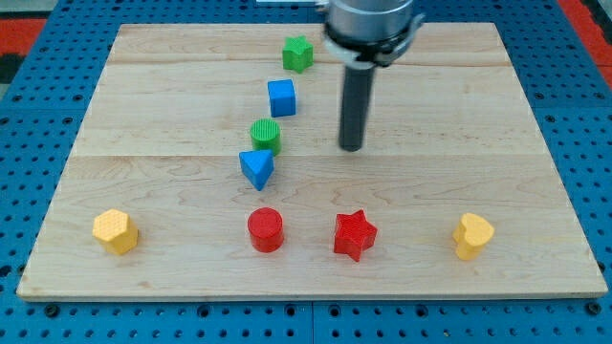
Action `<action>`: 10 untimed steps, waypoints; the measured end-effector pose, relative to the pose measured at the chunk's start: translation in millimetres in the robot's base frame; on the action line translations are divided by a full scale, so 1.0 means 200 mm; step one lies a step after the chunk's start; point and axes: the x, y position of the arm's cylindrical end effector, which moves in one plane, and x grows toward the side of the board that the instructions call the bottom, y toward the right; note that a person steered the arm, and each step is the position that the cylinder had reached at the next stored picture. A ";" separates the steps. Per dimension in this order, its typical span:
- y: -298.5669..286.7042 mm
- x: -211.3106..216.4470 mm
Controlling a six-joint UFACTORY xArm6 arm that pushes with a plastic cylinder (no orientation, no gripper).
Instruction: Move the blue triangle to the left of the green circle
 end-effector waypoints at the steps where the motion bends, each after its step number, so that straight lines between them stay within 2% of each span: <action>1: -0.25 0.08; 2: -0.28 0.22; 3: -0.55 0.23; 4: -0.49 0.02; 6: -0.39 -0.03; 7: -0.39 0.01; 8: -0.61 0.17; 9: -0.85 0.07; 10: -0.76 -0.03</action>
